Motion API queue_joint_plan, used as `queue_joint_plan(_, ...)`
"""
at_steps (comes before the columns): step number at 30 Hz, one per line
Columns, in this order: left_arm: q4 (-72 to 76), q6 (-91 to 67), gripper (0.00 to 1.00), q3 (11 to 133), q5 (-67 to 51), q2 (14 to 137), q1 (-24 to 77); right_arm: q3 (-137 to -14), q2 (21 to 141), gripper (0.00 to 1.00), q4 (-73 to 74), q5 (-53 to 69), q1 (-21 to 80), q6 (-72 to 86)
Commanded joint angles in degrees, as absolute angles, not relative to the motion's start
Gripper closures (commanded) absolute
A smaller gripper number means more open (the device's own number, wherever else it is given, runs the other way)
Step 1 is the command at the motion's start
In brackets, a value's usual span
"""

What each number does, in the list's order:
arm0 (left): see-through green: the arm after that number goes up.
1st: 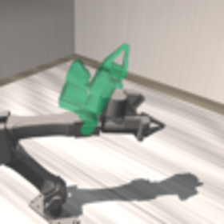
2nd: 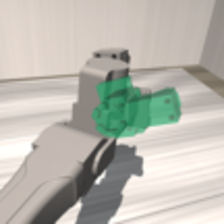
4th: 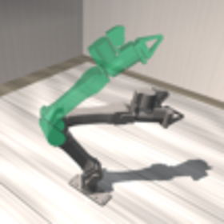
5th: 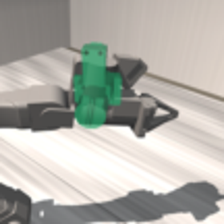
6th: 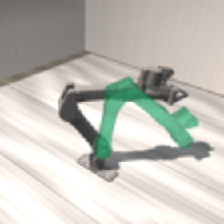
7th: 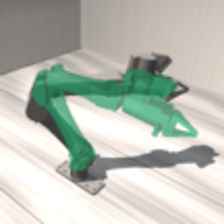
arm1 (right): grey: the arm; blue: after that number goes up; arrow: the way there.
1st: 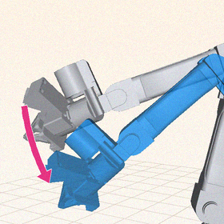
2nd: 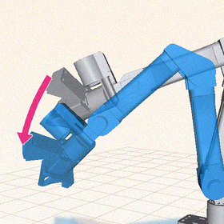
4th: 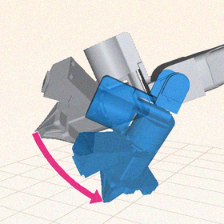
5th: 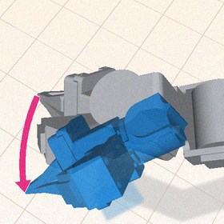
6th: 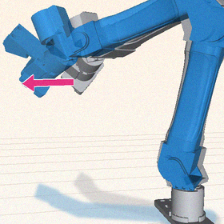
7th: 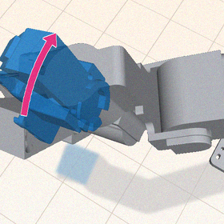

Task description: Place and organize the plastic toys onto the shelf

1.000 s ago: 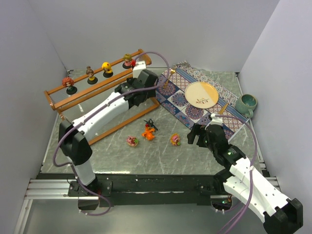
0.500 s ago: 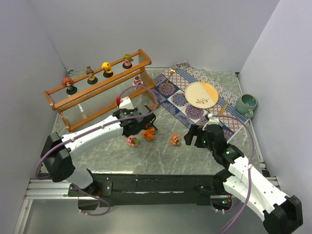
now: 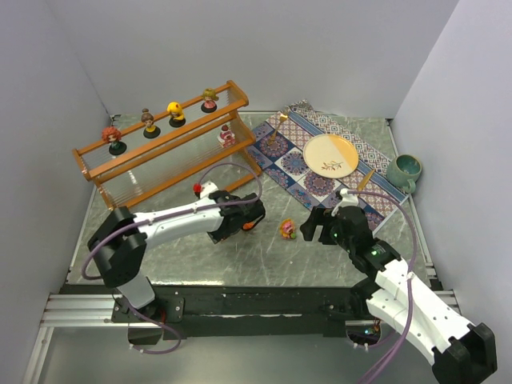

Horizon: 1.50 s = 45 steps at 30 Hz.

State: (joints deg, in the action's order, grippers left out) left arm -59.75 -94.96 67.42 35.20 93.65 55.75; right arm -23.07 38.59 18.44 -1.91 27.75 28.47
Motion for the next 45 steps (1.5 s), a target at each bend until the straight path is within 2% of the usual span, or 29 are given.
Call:
queue_joint_plan(1,-60.1,-98.0,0.41,68.1,35.9,96.1,55.9,-22.6,37.4,0.01,16.4,-1.8,27.6,28.4)
queue_joint_plan(17,-59.8,-95.4,0.55,67.8,36.6,99.2,54.2,-22.6,38.2,0.01,16.1,-1.6,27.6,28.6)
queue_joint_plan(23,-60.6,-95.4,0.69,66.6,37.4,97.1,54.1,-22.7,38.8,0.01,16.0,-1.7,27.6,28.6)
queue_joint_plan(26,-61.4,-95.2,0.79,66.9,37.4,96.3,54.1,-22.8,39.0,0.01,16.0,-1.8,27.6,28.7)
queue_joint_plan(30,-63.5,-94.1,0.93,70.4,37.4,96.2,54.2,-22.9,39.5,0.01,16.0,-1.7,27.7,28.7)
queue_joint_plan(33,-67.8,-93.9,0.99,75.0,38.0,96.9,54.6,-22.9,39.5,0.01,16.1,-1.8,27.6,28.7)
queue_joint_plan(37,-74.3,-93.9,0.99,81.5,40.2,97.9,55.8,-22.9,39.2,0.01,16.1,-2.0,27.6,28.7)
queue_joint_plan(45,-78.6,-90.3,0.99,93.6,42.4,99.1,56.1,-22.9,39.1,0.01,16.3,-2.1,27.6,28.8)
